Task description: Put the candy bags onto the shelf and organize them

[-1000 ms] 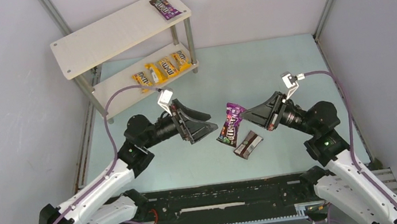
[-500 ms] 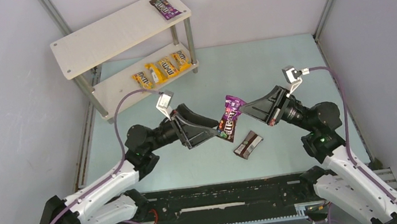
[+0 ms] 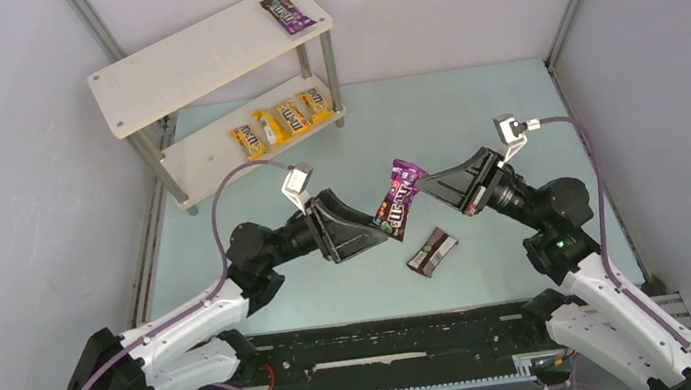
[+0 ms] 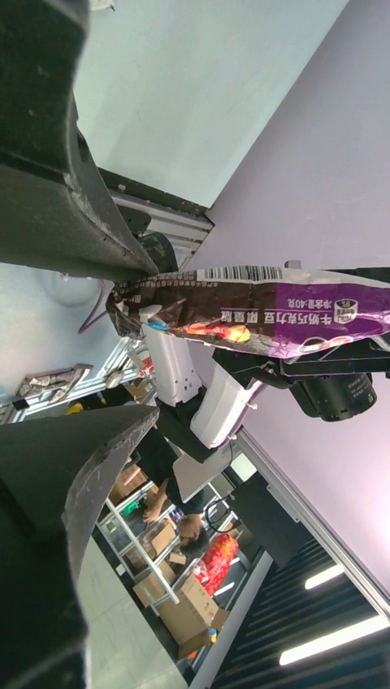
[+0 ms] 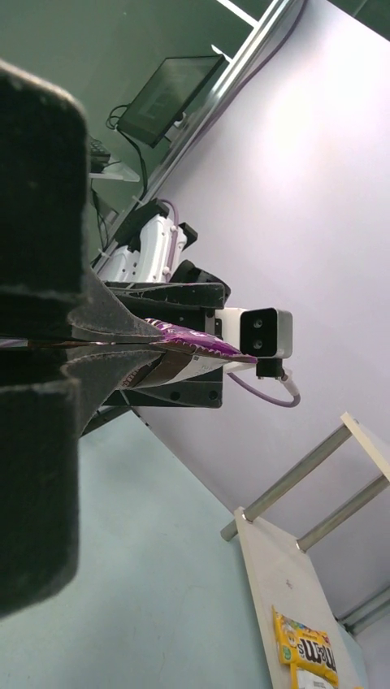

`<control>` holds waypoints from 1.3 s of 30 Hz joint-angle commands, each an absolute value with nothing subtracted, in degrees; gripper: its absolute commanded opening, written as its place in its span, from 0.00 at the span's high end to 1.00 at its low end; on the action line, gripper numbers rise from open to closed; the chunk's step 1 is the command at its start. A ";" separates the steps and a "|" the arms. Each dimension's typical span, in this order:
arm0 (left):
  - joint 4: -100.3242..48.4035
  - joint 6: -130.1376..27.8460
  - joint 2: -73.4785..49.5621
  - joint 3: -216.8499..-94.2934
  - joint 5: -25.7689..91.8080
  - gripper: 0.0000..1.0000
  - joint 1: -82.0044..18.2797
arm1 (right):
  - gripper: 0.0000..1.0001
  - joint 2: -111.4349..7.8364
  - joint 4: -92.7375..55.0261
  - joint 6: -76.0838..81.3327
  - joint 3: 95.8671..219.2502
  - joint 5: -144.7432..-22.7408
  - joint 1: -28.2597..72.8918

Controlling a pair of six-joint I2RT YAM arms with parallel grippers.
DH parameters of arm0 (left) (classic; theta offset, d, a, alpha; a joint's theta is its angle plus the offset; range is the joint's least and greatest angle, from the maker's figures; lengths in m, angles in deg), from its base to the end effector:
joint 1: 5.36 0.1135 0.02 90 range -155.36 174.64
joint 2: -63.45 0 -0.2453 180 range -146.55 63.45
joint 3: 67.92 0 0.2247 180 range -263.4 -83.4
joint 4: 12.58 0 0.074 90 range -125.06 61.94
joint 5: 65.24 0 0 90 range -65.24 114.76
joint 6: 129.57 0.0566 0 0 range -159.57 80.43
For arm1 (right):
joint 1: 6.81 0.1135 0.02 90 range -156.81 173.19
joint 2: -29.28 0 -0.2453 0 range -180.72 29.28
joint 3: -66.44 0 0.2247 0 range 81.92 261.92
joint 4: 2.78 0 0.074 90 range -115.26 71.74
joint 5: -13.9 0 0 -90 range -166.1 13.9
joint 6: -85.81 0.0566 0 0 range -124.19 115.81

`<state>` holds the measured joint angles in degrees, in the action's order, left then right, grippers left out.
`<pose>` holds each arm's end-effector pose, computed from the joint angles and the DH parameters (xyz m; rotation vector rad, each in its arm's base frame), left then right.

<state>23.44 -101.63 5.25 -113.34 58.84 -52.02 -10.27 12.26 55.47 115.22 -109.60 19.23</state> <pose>0.1286 -0.1825 0.3200 0.4490 1.4462 -1.9388 0.1329 0.0997 0.3556 -0.1984 1.3824 1.6119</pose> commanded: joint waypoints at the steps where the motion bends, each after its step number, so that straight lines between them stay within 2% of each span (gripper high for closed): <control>1: 24.73 -101.40 5.10 -113.75 58.44 0.35 -52.38 | 1.00 -9.77 13.04 54.04 117.43 -107.57 19.64; 3: 21.98 -99.68 5.51 -114.21 58.22 0.30 -52.38 | 1.00 -9.77 13.39 53.99 117.43 -107.57 19.69; 5: 17.44 -97.27 6.65 -115.11 57.45 0.30 -52.35 | 1.00 -9.82 13.40 54.06 117.43 -107.58 19.64; 9: 5.17 -92.20 8.85 -118.13 54.22 0.45 -52.32 | 1.00 -10.02 12.91 54.26 117.43 -107.89 19.64; 11: 3.78 -91.45 9.33 -118.55 53.31 0.47 -52.30 | 1.00 -9.84 12.72 54.28 117.43 -107.92 19.64; 14: 3.75 -91.42 9.57 -119.32 53.56 0.26 -52.31 | 1.00 -9.78 12.43 54.17 117.43 -108.15 19.71; 16: 3.71 -91.42 9.49 -119.83 53.84 0.24 -52.28 | 1.00 -9.75 12.28 54.22 117.43 -108.27 19.73; 21: 3.68 -91.80 8.93 -120.61 54.08 0.41 -52.30 | 1.00 -9.86 12.16 54.30 117.43 -108.26 19.91; 24: 3.56 -91.59 8.77 -120.71 54.09 0.46 -52.29 | 1.00 -10.00 12.37 54.43 117.43 -108.33 20.00; 25: 3.16 -91.26 8.84 -120.84 53.92 0.46 -52.27 | 1.00 -10.01 12.39 54.45 117.43 -108.44 20.06; 27: 2.42 -90.65 8.95 -121.40 53.76 0.38 -52.29 | 1.00 -10.08 12.28 54.48 117.43 -108.52 20.20; 29: 1.28 -89.84 8.88 -122.27 53.79 0.36 -52.25 | 1.00 -9.93 12.15 54.43 117.43 -108.55 20.24; 33: 0.86 -89.58 8.28 -123.14 53.84 0.51 -52.26 | 1.00 -9.84 12.06 54.26 117.43 -108.40 20.26; 39: -1.32 -87.90 8.17 -124.32 53.59 0.65 -52.15 | 1.00 -9.97 9.86 53.40 117.43 -107.47 20.26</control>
